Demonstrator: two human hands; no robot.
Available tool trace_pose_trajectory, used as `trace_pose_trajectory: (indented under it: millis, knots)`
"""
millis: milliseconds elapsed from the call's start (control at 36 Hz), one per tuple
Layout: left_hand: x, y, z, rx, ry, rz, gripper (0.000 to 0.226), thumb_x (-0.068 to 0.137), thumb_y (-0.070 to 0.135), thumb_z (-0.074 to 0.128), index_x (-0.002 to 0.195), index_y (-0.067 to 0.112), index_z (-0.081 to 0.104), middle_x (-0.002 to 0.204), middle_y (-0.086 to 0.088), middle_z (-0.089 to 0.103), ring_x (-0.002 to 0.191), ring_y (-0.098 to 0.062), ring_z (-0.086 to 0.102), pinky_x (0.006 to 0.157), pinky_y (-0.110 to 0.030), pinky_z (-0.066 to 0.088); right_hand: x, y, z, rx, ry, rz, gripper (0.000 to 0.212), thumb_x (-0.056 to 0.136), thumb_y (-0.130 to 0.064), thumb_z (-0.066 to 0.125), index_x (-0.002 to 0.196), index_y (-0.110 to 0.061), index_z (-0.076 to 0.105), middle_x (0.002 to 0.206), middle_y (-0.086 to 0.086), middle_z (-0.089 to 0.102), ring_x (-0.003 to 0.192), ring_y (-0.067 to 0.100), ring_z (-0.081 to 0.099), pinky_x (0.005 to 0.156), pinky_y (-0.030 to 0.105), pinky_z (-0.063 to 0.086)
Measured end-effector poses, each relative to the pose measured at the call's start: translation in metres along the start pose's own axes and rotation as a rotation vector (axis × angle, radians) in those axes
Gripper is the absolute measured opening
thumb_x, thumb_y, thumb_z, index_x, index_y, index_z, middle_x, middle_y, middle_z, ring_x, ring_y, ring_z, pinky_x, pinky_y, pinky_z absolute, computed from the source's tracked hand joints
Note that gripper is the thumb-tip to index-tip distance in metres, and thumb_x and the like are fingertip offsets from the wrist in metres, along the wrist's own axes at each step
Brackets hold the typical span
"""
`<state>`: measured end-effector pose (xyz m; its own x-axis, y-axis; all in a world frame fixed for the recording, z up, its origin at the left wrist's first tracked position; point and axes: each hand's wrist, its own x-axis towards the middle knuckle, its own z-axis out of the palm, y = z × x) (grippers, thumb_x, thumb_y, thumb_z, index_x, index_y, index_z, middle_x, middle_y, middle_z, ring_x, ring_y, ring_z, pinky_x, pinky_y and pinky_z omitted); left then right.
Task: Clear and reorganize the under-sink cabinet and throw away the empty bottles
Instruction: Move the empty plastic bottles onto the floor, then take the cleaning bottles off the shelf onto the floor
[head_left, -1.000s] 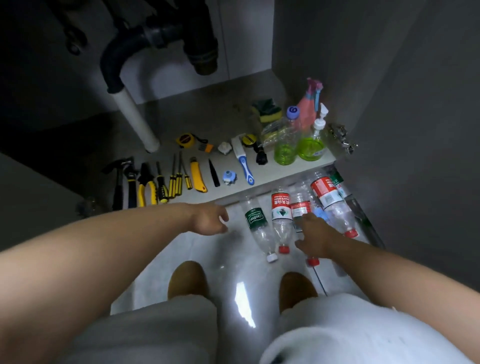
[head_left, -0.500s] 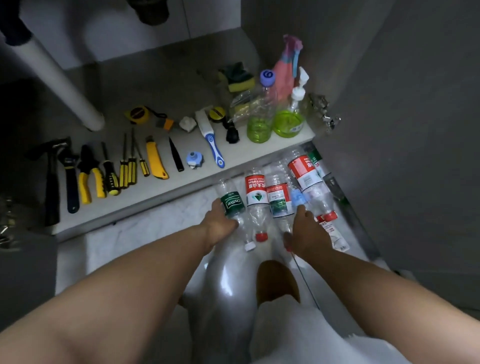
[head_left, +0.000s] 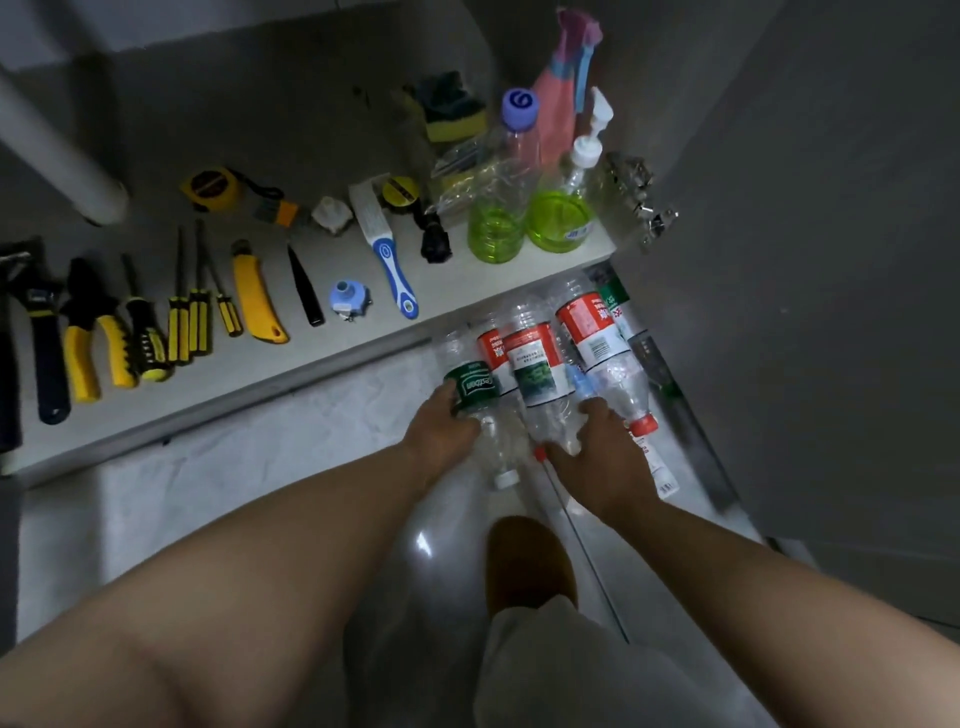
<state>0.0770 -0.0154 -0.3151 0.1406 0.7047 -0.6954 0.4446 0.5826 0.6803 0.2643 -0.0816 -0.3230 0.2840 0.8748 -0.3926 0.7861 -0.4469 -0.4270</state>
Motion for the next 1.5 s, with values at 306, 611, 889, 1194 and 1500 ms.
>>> trace_pose_trajectory:
  millis: [306, 611, 889, 1194, 1500]
  knots:
    - [0.006, 0.005, 0.016, -0.053, 0.031, 0.014, 0.065, 0.088, 0.007, 0.062, 0.146, 0.028, 0.045, 0.131, -0.006, 0.061, 0.116, -0.029, 0.06, 0.102, -0.051, 0.052, 0.009, -0.006, -0.018, -0.146, 0.102, 0.028, 0.069, 0.087, -0.055, 0.065, 0.137, -0.019, 0.035, 0.133, 0.009, 0.055, 0.11, 0.032, 0.063, 0.083, 0.042, 0.056]
    - [0.018, -0.004, 0.014, -0.015, 0.04, 0.025, 0.074, 0.089, 0.005, 0.064, 0.154, 0.022, 0.032, 0.139, -0.008, 0.056, 0.121, -0.026, 0.056, 0.091, -0.034, 0.05, 0.005, -0.01, -0.011, -0.238, 0.174, 0.029, 0.071, 0.09, -0.056, 0.06, 0.141, -0.018, 0.029, 0.139, 0.007, 0.045, 0.102, 0.029, 0.065, 0.066, 0.036, 0.054]
    - [0.019, -0.009, 0.013, 0.023, 0.054, 0.032, 0.076, 0.088, 0.005, 0.065, 0.154, 0.021, 0.03, 0.14, -0.007, 0.055, 0.122, -0.026, 0.056, 0.099, -0.038, 0.051, 0.001, -0.013, -0.012, -0.249, 0.187, 0.011, 0.067, 0.09, -0.05, 0.064, 0.14, -0.016, 0.034, 0.135, 0.008, 0.045, 0.115, 0.028, 0.057, 0.08, 0.043, 0.059]
    - [0.017, -0.012, -0.002, 0.139, 0.064, 0.013, 0.079, 0.091, 0.007, 0.062, 0.157, 0.016, 0.019, 0.153, -0.014, 0.042, 0.119, -0.022, 0.052, 0.091, -0.036, 0.052, 0.005, -0.012, -0.012, -0.18, 0.233, -0.168, 0.058, 0.089, -0.044, 0.067, 0.133, -0.017, 0.04, 0.13, 0.006, 0.048, 0.114, 0.024, 0.056, 0.086, 0.039, 0.057]
    - [-0.048, 0.033, -0.088, 0.61, 0.015, 0.115, 0.057, 0.098, 0.024, 0.056, 0.152, 0.017, 0.038, 0.155, -0.011, 0.039, 0.133, -0.027, 0.05, 0.103, -0.033, 0.047, 0.014, -0.072, -0.052, -0.216, -0.109, -0.47, 0.05, 0.087, -0.034, 0.069, 0.127, -0.02, 0.044, 0.125, 0.005, 0.049, 0.111, 0.024, 0.053, 0.089, 0.042, 0.052]
